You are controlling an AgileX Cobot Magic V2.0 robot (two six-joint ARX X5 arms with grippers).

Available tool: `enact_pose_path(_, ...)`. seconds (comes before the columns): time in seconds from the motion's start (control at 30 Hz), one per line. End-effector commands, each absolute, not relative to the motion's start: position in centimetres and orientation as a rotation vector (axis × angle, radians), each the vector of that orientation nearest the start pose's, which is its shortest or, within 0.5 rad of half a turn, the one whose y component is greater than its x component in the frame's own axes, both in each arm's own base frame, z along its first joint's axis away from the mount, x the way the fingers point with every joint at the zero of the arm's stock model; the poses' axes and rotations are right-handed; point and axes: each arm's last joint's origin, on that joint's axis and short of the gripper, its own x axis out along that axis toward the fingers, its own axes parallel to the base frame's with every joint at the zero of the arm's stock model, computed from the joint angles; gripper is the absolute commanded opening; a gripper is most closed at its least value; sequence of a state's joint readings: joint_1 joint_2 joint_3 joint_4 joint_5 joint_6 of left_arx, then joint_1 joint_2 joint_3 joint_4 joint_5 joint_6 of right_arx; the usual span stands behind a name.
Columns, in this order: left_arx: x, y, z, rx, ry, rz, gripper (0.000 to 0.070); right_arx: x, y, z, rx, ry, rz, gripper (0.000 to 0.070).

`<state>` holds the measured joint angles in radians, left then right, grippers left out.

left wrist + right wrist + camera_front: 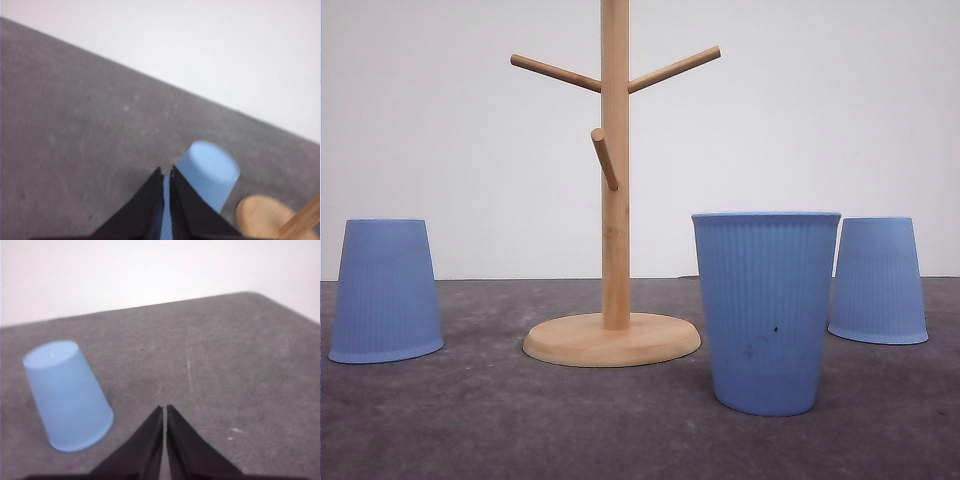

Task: Place three cups

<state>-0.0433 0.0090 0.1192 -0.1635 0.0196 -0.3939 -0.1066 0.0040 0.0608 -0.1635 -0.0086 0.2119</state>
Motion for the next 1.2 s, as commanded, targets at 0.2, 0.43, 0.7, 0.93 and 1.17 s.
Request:
enact_pose_path(0.2,6.6,-0.1,25.7,-0.395,0.180,0.049,0.0004,7.3,-0.7,23.7,0.335,0.092,-0.097,0.0007)
enact_pose_path(0.43,6.6,-0.2,29.9,-0.335,0.395,0.045,0.0004,7.2,-0.3,28.3,0.269,0.272,0.012,0.0007)
enact_pose_path(0.7,8.7,-0.7,31.1,-0.254,0.643,-0.095,0.0004,9.2,0.2,29.5,0.163,0.398,0.178,0.0007)
enact_pose_path(0.93,10.5,-2.0,30.6,-0.159,0.733,-0.250,0.0004,9.9,1.8,29.1,0.046,0.440,0.340,0.0007)
enact_pose_path(1.17,11.2,-4.1,30.5,0.012,0.781,-0.424,0.0004,10.2,3.3,28.8,0.003,0.481,0.471,0.0008)
